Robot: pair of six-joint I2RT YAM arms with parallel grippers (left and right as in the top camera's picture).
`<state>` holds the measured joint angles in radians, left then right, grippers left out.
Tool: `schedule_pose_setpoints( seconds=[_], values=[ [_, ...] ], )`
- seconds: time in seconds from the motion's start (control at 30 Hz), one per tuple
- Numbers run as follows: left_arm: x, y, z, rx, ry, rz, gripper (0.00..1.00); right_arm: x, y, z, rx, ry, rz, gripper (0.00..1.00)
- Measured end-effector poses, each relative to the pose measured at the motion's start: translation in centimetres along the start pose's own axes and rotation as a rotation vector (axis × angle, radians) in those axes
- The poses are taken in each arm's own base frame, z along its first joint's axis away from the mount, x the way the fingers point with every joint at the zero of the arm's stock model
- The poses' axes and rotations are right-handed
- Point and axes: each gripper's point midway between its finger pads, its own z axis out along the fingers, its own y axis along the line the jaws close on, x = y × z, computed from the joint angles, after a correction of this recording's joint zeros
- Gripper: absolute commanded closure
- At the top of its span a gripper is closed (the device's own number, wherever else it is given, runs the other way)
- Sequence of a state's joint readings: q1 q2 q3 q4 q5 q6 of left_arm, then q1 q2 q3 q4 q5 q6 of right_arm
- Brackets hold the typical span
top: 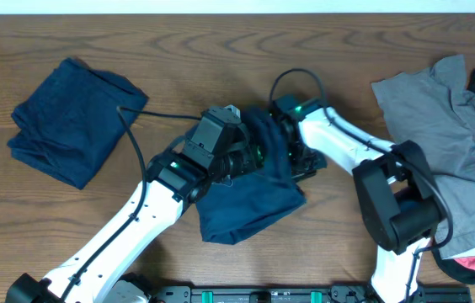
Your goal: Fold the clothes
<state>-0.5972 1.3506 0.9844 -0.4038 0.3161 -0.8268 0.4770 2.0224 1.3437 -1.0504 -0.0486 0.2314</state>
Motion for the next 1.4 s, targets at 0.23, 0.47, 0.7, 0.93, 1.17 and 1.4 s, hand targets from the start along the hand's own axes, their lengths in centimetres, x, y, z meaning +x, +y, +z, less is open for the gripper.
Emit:
schedule_pose_setpoints(
  seconds=[0.23,0.47,0.7,0.93,1.17,1.4],
  values=[
    [-2.9,1.6,-1.2,-0.039,-0.093,0.075,0.42,-4.7,-4.8,-10.7,-0.075,-0.308,0.149,0.88],
    [-9.1,6.2,-2.8,-0.182,-0.286,0.106,0.42,-2.5,-0.8,-19.1,-0.273,-0.480,-0.033,0.90],
    [-11.4,11.4,0.4,-0.308,-0.258,0.094,0.42,-0.5,5.2,-15.6,-0.396,-0.358,-0.184,0.92],
    [-8.8,16.7,5.6,-0.426,-0.089,0.074,0.42,2.3,9.7,-10.0,-0.456,-0.267,-0.289,0.91],
    [-5.8,19.3,6.2,-0.515,0.052,0.040,0.42,5.3,9.9,-2.8,-0.447,-0.186,-0.280,0.89],
    [-0.7,21.2,3.7,-0.630,0.271,-0.029,0.42,7.0,7.7,1.6,-0.401,-0.153,-0.168,0.88]
  ],
)
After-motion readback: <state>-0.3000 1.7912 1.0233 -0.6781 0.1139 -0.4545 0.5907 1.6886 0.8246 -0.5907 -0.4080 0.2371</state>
